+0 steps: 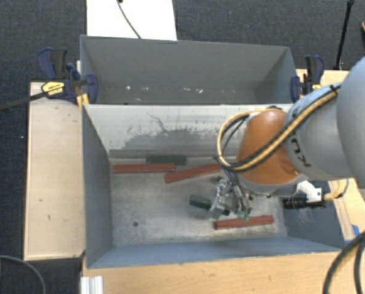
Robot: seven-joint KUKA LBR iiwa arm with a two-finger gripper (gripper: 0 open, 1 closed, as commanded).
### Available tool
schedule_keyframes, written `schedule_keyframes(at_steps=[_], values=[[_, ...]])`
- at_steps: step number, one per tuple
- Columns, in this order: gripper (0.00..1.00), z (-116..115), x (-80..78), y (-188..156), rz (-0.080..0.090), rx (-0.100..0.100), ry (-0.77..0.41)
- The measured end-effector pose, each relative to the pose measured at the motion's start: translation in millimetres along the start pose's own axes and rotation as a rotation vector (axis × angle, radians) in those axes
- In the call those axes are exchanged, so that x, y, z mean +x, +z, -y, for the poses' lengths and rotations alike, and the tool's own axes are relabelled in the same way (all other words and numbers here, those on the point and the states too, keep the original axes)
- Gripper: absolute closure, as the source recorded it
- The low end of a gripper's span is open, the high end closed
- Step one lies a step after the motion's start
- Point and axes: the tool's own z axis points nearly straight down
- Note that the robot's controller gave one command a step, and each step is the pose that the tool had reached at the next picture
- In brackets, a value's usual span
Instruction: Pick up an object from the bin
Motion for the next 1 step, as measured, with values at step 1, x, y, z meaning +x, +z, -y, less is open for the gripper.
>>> schedule_keyframes(at_steps=[1], values=[[1.00,-1.0,-2.7,-119.4,0.006,-0.002,-0.005]])
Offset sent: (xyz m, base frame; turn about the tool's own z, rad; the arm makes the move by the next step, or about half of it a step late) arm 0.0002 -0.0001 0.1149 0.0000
